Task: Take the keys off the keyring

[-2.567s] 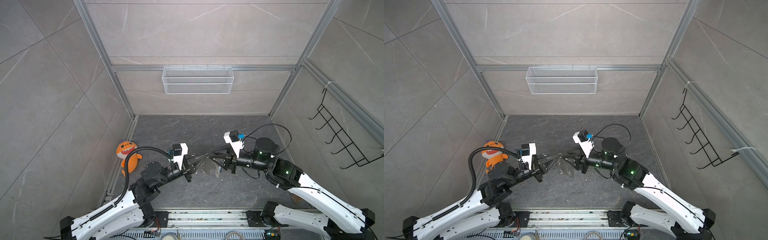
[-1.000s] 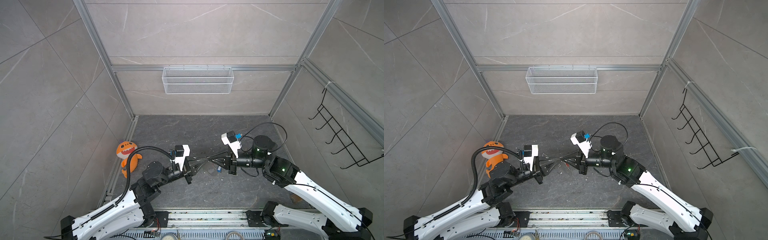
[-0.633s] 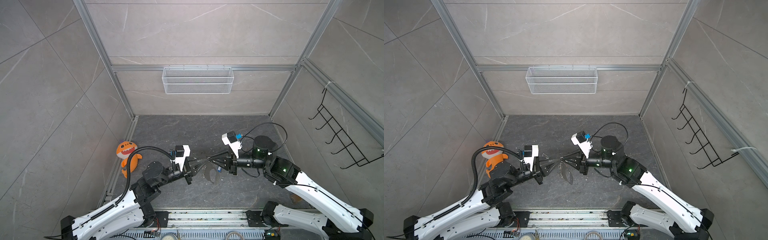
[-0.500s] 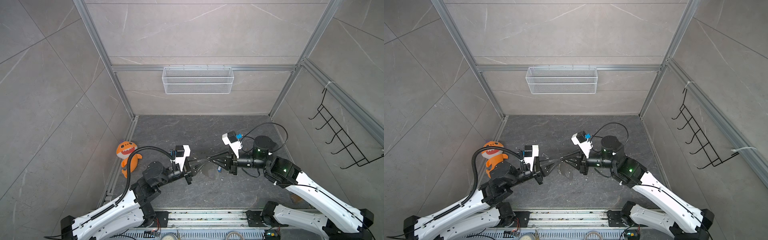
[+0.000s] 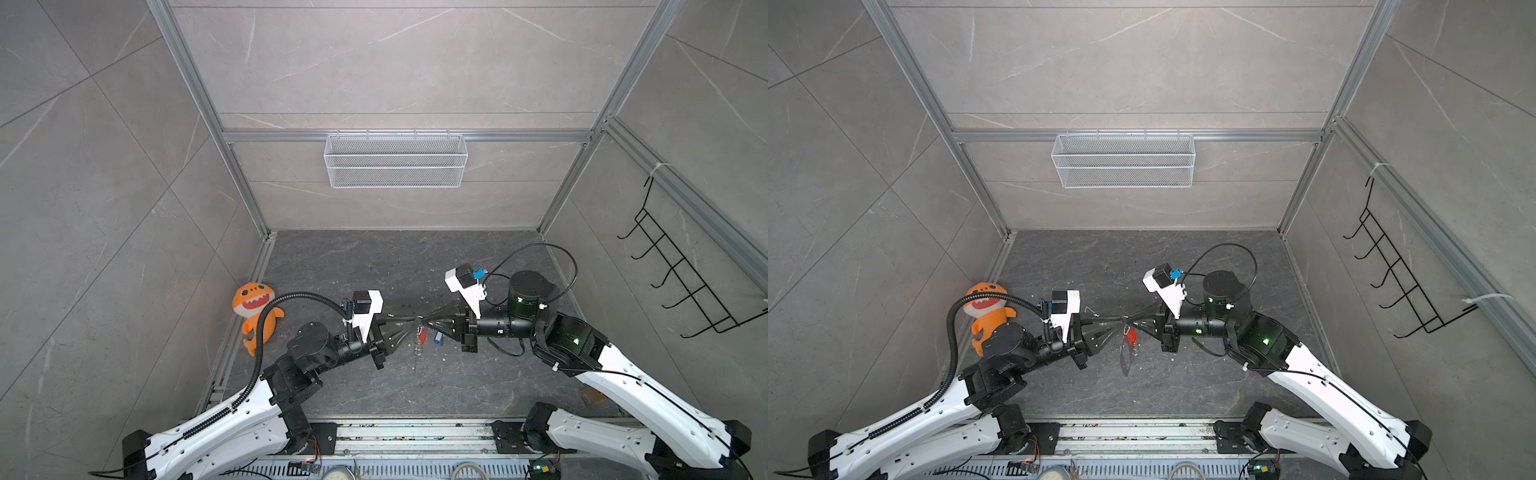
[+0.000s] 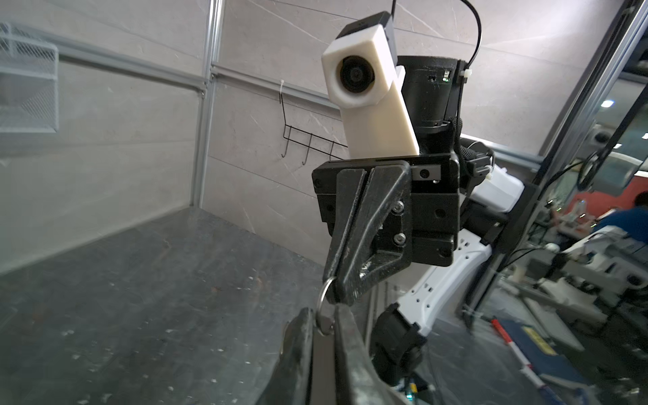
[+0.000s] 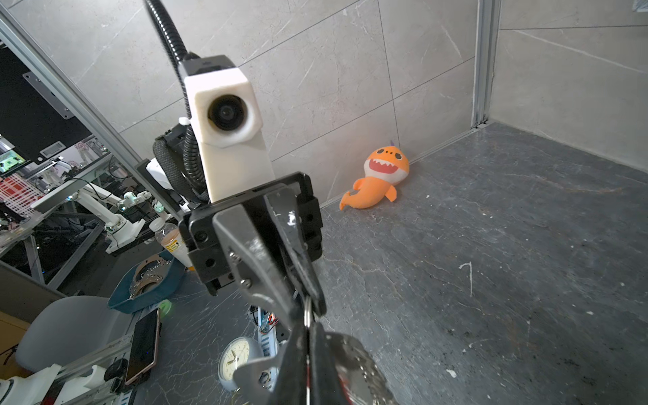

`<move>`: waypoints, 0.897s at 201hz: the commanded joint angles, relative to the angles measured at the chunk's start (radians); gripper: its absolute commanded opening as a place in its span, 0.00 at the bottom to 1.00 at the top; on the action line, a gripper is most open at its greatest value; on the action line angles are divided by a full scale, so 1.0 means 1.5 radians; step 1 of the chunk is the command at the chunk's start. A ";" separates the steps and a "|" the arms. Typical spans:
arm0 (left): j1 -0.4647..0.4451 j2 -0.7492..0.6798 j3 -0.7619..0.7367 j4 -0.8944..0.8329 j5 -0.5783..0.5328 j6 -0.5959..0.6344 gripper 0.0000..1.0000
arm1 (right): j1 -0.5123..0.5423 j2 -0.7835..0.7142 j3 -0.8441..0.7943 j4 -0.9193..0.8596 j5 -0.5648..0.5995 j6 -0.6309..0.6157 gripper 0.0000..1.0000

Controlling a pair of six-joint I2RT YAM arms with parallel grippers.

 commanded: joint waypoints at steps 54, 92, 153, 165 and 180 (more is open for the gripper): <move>0.000 -0.010 0.118 -0.245 0.029 0.023 0.33 | -0.003 0.056 0.123 -0.234 0.007 -0.094 0.00; 0.001 0.037 0.191 -0.367 0.107 0.049 0.32 | -0.003 0.080 0.157 -0.306 -0.007 -0.129 0.00; 0.001 0.082 0.232 -0.434 0.163 0.065 0.23 | -0.003 0.108 0.198 -0.387 -0.036 -0.176 0.00; 0.001 0.087 0.239 -0.443 0.167 0.068 0.23 | -0.002 0.111 0.205 -0.396 -0.041 -0.184 0.00; 0.002 0.094 0.246 -0.453 0.167 0.072 0.23 | -0.002 0.116 0.213 -0.409 -0.048 -0.193 0.00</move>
